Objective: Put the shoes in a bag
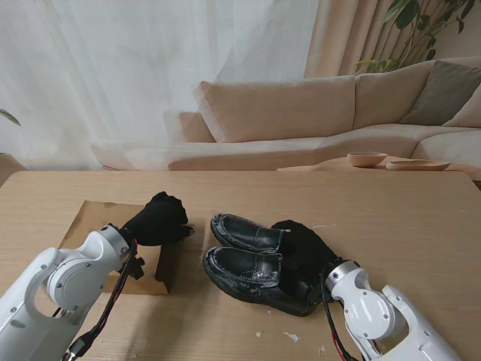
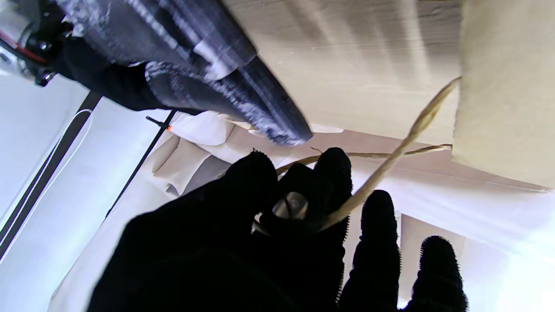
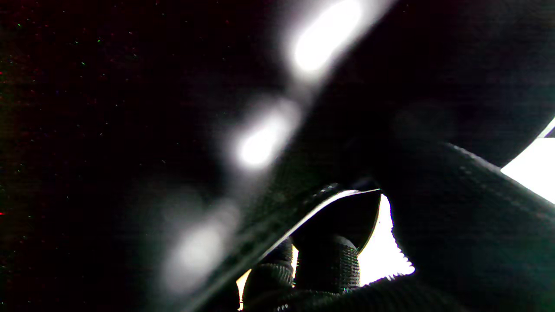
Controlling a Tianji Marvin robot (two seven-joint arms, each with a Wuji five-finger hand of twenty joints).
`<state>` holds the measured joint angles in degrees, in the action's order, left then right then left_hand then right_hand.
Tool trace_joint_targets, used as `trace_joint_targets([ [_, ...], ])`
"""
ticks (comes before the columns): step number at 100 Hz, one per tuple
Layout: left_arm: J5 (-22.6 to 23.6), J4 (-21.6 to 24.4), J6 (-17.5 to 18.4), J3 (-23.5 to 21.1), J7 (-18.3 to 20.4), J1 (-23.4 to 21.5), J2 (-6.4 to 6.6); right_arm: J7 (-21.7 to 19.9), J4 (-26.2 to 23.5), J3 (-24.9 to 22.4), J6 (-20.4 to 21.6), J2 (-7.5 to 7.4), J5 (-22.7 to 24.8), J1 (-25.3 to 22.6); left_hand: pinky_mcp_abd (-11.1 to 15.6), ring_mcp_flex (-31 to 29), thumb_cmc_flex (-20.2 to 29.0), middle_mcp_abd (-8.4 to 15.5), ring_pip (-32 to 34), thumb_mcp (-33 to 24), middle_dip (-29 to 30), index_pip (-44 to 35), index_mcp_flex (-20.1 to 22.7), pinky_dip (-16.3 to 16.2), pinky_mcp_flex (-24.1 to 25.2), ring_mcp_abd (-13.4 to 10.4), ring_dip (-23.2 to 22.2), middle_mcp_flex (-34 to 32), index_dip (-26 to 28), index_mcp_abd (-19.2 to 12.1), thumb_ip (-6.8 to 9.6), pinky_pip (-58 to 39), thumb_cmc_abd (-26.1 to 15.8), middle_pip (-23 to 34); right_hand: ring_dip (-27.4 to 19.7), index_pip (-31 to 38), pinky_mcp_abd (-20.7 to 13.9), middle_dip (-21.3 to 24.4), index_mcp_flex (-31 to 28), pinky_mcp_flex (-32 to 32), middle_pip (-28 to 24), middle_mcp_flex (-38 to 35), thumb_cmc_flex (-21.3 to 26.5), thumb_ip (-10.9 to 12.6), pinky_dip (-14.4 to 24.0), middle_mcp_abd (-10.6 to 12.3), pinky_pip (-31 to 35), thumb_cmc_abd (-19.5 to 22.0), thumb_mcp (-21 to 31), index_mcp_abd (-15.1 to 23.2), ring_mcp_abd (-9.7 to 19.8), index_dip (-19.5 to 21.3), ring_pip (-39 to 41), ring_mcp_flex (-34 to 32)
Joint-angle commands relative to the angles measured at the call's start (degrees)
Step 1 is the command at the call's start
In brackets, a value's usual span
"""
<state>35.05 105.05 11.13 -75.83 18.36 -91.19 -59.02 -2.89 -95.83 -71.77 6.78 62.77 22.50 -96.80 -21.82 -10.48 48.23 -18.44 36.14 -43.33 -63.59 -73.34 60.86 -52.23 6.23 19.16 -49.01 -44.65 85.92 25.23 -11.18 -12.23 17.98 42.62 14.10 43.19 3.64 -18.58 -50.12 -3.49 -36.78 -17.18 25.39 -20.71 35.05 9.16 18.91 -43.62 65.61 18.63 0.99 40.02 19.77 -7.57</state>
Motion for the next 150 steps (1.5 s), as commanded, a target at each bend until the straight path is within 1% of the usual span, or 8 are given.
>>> trace_joint_targets([
  [1, -0.47, 1.12, -0.20, 0.31, 0.67, 0.85, -0.45, -0.87, -0.60, 0.40, 0.92, 0.64, -0.56, 0.95, -0.05, 1.50, -1.11, -1.35, 0.86, 0.19, -0.13, -0.48, 2.83, -1.27, 0.89, 1.12, -1.13, 0.55, 2.40, 1.76, 1.56, -0.78, -1.73, 1.21, 0.51, 6.73, -0.96, -1.41, -4.62, -0.19, -2.69, -2.19, 2.90, 1.93, 0.05, 1.97, 1.05, 7.01, 4.70, 10.00, 1.20, 4.75, 0.56, -0.14],
  [24, -2.55, 2.08, -0.02, 1.02, 2.04, 2.00, -0.30, -2.08, 1.99, 2.32, 1.69, 0.42, -0.66, 3.58, -0.20, 1.25, -1.66, -1.25, 0.96, -0.48, 0.02, 0.11, 3.11, -1.38, 0.84, 1.16, -1.32, 0.45, 2.87, 1.40, 1.67, -0.72, -1.44, 1.14, 0.48, 6.68, -0.97, -1.43, -4.63, -0.17, -2.71, -2.08, 2.97, 1.93, -0.01, 2.05, 1.11, 7.09, 4.59, 9.99, 1.18, 4.80, 0.50, -0.16],
  [50, -4.12, 3.08, -0.21, 2.70, 5.59, 3.22, 0.33, -2.80, 5.31, 5.60, 2.47, 0.42, -0.74, 8.39, -0.27, 1.22, -2.46, -0.90, 0.85, -1.14, 0.17, 0.86, 3.42, -1.34, 0.84, 1.04, -1.44, 0.49, 3.77, 0.96, 1.78, -0.53, -1.13, 0.82, 0.46, 6.64, -0.94, -1.45, -4.53, -0.20, -2.76, -1.90, 2.92, 1.94, -0.06, 2.08, 1.24, 7.27, 4.50, 9.99, 1.20, 4.92, 0.47, -0.16],
  [93, -7.43, 3.42, -5.25, 10.25, 7.24, 8.85, 0.23, -3.48, 9.45, 13.40, 1.28, 0.76, -0.09, 16.26, -0.18, 1.43, -2.81, -0.61, 0.73, -1.14, 0.18, 1.22, 3.29, -1.35, 0.86, 0.75, -1.64, 1.08, 4.03, 0.85, 1.85, -0.50, -1.07, 0.54, 0.60, 6.60, -0.97, -1.51, -3.93, -0.77, -2.95, -1.63, 3.24, 1.99, -0.06, 1.80, 1.78, 7.87, 3.90, 9.61, 1.15, 5.29, 0.76, -0.31],
  [113, -9.19, 3.50, -8.56, 14.42, 7.91, 11.88, 0.08, -2.45, 11.73, 16.89, 0.85, 1.42, -0.62, 19.35, -0.17, 1.58, -3.11, -0.58, 0.70, -1.26, 0.42, 1.36, 3.17, -1.37, 0.85, 0.51, -1.72, 1.51, 4.03, 0.82, 1.98, -0.50, -1.22, 0.33, 2.29, 6.83, -1.00, -1.82, -3.53, -2.23, -3.74, -2.66, 3.92, 2.20, 0.54, 1.12, 4.00, 8.08, 3.45, 8.84, 0.91, 5.34, 4.08, -0.38],
  [132, -11.87, 2.96, -11.81, 18.78, 7.46, 14.90, -0.41, -1.05, 13.21, 19.76, -0.50, 2.16, -0.80, 21.44, 0.06, 1.93, -3.01, -0.66, 0.72, -1.16, 0.49, 1.52, 3.01, -1.45, 1.00, 0.43, -1.85, 1.94, 4.03, 0.87, 1.99, -0.53, -1.14, 0.28, 5.29, 7.35, -1.02, -2.98, -3.11, -3.41, -6.46, -3.32, 4.44, 2.31, 2.06, 0.61, 10.41, 8.44, 2.92, 8.36, 0.46, 4.88, 10.22, -0.68],
  [142, -12.84, 2.69, -12.68, 20.68, 6.98, 16.20, -0.68, -0.31, 13.46, 21.11, -1.99, 2.53, -0.64, 22.28, 0.10, 1.94, -2.97, -0.55, 0.80, -1.17, 0.49, 1.54, 3.01, -1.49, 1.03, 0.28, -1.93, 2.07, 4.03, 0.88, 1.96, -0.54, -1.07, 0.26, 7.51, 7.77, -1.69, -4.19, -2.78, -3.75, -9.58, -3.53, 4.68, 2.39, 3.56, 0.20, 17.07, 8.68, 2.64, 7.85, 0.26, 4.45, 14.80, -1.42],
  [150, -12.91, 2.22, -12.92, 22.11, 6.39, 17.31, -0.91, 0.05, 13.27, 22.15, -3.41, 2.73, -0.26, 22.83, 0.04, 1.88, -3.02, -0.43, 0.89, -1.15, 0.46, 1.54, 3.02, -1.51, 1.01, 0.25, -2.00, 2.08, 4.03, 0.88, 1.93, -0.56, -0.99, 0.27, 10.14, 7.92, -2.58, -6.01, -2.58, -3.39, -13.82, -3.53, 4.67, 2.40, 5.43, -0.40, 24.60, 8.85, 2.46, 7.81, 0.01, 4.23, 20.23, -1.65],
])
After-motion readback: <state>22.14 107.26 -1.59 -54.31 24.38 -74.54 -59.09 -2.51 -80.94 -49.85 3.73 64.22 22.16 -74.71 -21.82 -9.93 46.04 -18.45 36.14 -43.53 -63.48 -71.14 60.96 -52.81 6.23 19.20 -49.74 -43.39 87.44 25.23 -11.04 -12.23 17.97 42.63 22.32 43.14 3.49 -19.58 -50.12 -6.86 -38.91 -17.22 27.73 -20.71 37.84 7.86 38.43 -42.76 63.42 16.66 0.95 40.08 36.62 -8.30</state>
